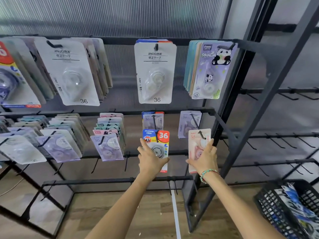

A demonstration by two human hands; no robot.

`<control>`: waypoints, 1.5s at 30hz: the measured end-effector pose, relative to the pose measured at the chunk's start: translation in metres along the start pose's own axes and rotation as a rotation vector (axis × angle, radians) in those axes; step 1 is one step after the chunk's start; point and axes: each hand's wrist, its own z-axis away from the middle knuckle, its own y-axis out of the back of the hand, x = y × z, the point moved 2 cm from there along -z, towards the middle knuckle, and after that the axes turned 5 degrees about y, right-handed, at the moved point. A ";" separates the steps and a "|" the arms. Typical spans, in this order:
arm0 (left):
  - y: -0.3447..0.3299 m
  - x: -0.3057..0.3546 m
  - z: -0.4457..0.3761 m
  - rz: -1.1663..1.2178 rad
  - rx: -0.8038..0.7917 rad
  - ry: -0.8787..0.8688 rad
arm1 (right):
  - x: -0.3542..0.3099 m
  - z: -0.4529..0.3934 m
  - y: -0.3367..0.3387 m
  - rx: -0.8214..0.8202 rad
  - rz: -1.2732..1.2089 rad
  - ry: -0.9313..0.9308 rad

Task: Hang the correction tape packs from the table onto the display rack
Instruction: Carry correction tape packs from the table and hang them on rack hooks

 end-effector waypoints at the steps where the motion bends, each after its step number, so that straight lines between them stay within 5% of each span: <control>1: -0.002 0.001 -0.007 0.004 0.009 -0.002 | -0.001 -0.007 -0.003 0.002 -0.009 -0.002; 14: -0.023 0.016 -0.085 0.040 0.109 -0.037 | -0.016 -0.093 -0.037 0.049 -0.081 -0.025; 31: -0.011 0.009 -0.072 -0.057 0.136 -0.112 | -0.015 -0.074 -0.035 0.046 -0.054 -0.020; 45: 0.083 -0.024 0.058 -0.213 0.292 -0.262 | -0.046 0.048 -0.019 -0.095 0.238 0.444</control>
